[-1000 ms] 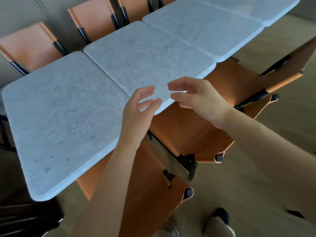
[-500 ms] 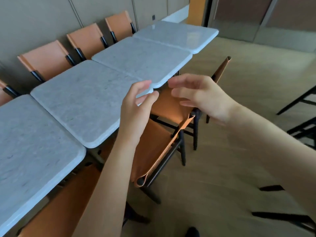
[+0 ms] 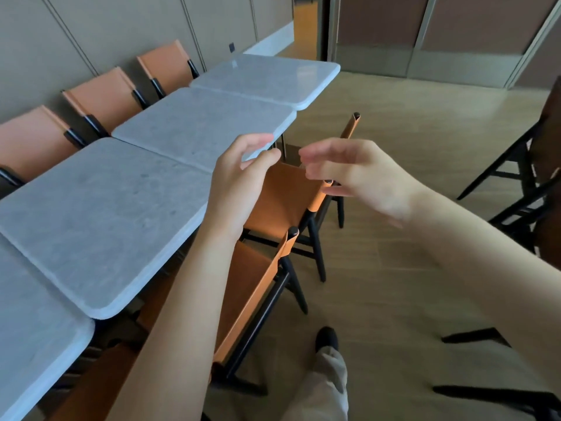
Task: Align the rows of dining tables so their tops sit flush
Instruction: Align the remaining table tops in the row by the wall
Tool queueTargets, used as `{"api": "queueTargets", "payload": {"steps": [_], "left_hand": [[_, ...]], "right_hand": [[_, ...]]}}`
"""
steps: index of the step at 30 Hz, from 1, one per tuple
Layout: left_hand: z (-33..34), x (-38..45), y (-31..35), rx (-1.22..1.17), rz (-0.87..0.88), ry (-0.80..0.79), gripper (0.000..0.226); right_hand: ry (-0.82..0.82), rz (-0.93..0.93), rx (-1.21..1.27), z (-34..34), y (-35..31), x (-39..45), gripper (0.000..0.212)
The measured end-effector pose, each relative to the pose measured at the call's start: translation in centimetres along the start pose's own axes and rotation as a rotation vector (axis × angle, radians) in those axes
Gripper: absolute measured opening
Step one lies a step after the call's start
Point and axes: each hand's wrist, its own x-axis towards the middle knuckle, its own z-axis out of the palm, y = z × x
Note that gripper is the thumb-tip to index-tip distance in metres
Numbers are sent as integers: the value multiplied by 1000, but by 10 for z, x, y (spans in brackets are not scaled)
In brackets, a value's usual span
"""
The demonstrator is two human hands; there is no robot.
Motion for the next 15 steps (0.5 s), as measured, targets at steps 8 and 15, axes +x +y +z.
{"api": "queueTargets", "payload": {"steps": [8, 15], "left_hand": [[36, 105, -13, -2, 19, 56, 12], [56, 204, -21, 17, -16, 70, 13]], "right_hand": [[-24, 1, -1, -44, 2, 104, 23], [-92, 39, -34, -68, 5, 209, 23]]}}
